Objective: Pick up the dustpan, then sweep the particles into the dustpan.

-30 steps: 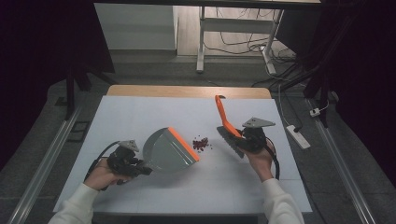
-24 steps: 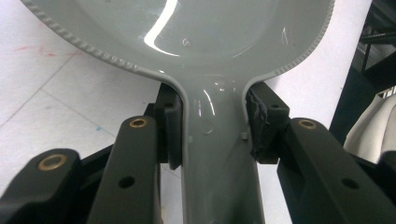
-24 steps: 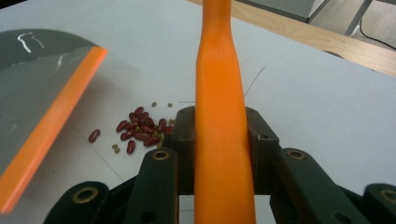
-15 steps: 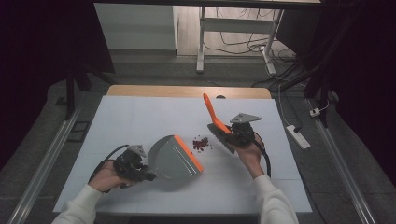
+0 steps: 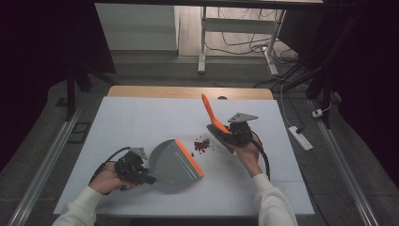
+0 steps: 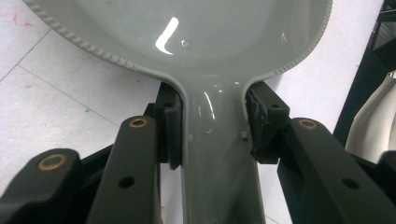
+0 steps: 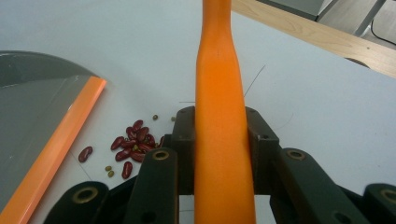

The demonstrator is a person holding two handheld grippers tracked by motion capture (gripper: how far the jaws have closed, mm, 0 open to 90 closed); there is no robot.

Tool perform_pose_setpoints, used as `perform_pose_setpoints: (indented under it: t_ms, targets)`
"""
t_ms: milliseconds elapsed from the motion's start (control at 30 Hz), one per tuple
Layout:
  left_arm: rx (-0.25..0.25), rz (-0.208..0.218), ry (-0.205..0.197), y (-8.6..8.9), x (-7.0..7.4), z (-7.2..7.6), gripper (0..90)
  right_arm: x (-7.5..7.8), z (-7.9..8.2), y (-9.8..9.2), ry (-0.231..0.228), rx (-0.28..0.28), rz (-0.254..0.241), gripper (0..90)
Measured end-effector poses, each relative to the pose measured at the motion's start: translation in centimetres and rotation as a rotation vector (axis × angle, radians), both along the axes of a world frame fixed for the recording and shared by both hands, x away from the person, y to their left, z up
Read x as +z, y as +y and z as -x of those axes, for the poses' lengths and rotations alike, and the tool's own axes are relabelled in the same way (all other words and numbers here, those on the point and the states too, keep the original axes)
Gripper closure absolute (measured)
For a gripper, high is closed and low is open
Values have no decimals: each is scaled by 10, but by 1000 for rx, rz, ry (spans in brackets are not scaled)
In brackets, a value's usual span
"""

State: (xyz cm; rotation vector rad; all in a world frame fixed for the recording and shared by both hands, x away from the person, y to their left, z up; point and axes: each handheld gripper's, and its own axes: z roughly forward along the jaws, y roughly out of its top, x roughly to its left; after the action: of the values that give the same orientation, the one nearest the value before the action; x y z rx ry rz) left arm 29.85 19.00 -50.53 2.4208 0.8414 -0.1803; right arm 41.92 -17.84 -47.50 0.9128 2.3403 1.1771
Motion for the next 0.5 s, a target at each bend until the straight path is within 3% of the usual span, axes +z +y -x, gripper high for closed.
perform_pose_setpoints:
  t_ms: [500]
  targets:
    - [1,-2,5,-1,-2,-2,614,-3,-11,15,-6,18,22,701]
